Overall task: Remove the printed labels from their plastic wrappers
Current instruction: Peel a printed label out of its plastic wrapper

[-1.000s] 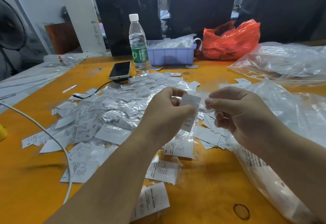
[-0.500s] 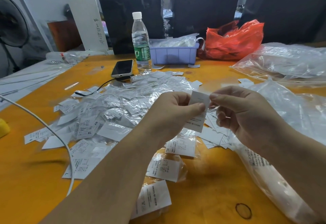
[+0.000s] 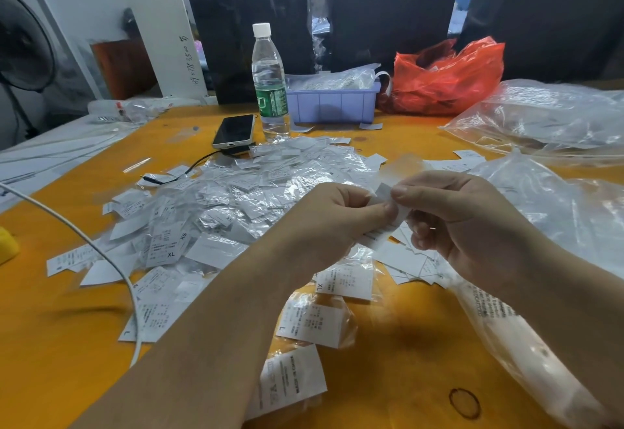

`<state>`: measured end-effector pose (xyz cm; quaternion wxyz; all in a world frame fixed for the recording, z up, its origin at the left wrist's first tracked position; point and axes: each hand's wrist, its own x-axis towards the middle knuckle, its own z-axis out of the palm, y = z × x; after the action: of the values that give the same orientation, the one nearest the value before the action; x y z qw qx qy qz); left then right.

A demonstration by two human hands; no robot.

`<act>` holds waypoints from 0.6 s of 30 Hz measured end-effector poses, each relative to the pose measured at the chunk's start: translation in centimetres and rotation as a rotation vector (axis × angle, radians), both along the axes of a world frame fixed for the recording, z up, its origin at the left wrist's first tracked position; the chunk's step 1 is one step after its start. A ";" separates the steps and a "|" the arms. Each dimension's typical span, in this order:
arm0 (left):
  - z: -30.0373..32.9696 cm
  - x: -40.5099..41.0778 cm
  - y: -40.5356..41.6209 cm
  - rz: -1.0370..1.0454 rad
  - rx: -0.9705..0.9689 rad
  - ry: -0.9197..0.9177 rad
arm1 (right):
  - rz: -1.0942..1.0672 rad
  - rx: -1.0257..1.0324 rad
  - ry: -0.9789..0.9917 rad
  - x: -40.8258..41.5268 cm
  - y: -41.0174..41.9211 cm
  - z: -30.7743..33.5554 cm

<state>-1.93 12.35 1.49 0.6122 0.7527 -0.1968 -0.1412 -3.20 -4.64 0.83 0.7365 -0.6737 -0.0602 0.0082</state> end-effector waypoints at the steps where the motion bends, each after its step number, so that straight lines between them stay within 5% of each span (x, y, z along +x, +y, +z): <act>1: 0.0 0.0 0.0 0.017 0.005 -0.011 | 0.001 -0.003 0.006 0.0 0.0 0.0; 11: 0.1 0.6 0.6 0.092 0.033 0.039 | -0.206 0.129 0.043 0.7 -0.5 0.0; 18: -0.2 0.6 0.4 0.168 -0.034 -0.027 | -0.099 0.076 0.053 0.3 0.1 -0.7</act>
<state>-1.29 12.77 1.26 0.6320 0.7578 -0.1434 -0.0759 -2.88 -4.49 0.14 0.7624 -0.6470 -0.0076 -0.0124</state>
